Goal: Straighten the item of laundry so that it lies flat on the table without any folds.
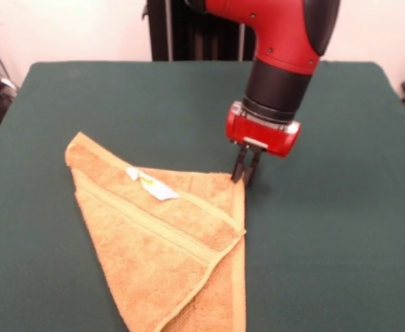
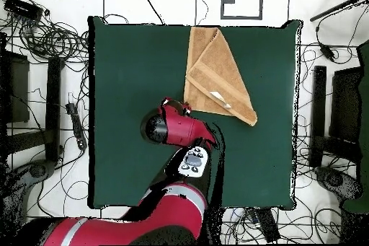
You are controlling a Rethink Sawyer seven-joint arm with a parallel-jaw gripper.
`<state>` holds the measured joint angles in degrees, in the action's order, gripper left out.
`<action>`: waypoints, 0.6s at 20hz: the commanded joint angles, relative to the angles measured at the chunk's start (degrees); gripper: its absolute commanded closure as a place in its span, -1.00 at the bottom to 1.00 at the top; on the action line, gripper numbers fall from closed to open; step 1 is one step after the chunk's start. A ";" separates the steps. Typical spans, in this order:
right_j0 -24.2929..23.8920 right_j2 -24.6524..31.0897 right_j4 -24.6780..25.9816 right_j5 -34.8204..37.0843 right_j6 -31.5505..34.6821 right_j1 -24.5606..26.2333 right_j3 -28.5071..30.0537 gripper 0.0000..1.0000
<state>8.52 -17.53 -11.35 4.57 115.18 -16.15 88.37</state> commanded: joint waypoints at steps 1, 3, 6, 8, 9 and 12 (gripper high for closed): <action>2.92 5.83 -4.77 6.77 14.10 0.82 7.25 1.00; 1.60 7.71 -4.75 5.77 13.57 0.02 8.51 1.00; 0.25 9.76 -4.88 5.77 13.20 -1.48 10.53 1.00; 0.33 9.99 -5.24 6.66 13.24 -2.47 11.59 1.00; 0.13 10.30 -5.32 7.34 13.00 -3.07 12.05 1.00; 0.39 9.75 -5.67 10.35 12.16 -4.57 12.45 1.00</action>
<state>7.99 -16.42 -13.56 4.90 115.18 -19.65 93.20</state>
